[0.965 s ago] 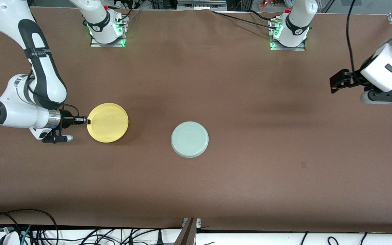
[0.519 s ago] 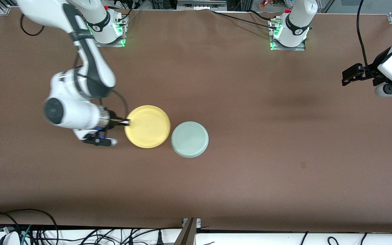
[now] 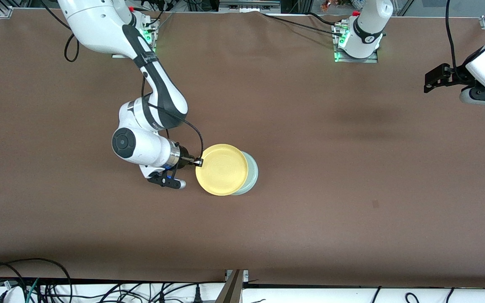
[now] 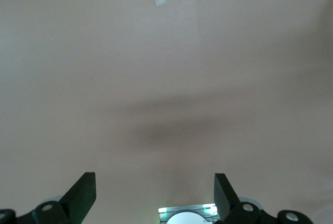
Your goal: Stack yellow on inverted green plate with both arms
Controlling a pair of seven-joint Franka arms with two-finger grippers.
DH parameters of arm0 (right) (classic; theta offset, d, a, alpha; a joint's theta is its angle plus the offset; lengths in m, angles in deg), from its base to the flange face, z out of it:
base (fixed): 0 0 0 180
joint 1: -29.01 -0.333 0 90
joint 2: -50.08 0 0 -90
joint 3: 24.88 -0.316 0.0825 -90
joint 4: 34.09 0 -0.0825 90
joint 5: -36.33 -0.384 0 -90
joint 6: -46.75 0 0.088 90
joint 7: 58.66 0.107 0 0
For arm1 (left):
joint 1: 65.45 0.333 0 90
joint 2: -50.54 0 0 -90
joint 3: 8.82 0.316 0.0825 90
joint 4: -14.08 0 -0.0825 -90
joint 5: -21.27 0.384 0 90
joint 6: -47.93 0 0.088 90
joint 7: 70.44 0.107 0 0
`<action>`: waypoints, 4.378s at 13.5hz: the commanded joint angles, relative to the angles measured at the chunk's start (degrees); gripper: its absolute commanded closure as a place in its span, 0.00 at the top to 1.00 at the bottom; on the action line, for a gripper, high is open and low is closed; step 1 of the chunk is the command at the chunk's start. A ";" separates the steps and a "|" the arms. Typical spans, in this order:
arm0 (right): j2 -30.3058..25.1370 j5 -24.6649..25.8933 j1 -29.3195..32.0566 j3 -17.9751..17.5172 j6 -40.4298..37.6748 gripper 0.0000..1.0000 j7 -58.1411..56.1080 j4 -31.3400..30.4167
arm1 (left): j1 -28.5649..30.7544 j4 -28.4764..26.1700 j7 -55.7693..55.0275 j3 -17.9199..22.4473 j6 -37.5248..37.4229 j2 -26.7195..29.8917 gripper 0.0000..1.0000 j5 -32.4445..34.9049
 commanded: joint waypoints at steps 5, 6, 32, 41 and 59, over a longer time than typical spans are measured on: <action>3.57 -1.56 -3.45 0.67 6.09 0.00 0.68 0.94 | -0.71 6.97 3.33 0.26 -3.29 -3.86 1.00 -0.73; 3.84 -1.65 -3.89 0.67 6.79 0.00 0.77 0.94 | -0.72 7.42 3.41 0.26 -3.38 -3.86 1.00 -0.73; -14.78 16.24 -5.39 13.32 -22.27 1.00 -2.19 1.20 | 0.95 17.62 3.06 0.53 -0.74 -10.98 1.00 -0.02; -22.60 23.31 -0.22 13.85 -36.35 1.00 -25.46 7.44 | 1.92 17.62 3.15 0.62 -0.74 -10.80 1.00 -1.79; -41.16 24.63 26.78 0.49 -32.31 1.00 -34.12 -11.10 | 1.05 17.54 2.71 0.27 -0.74 -11.24 1.00 -1.79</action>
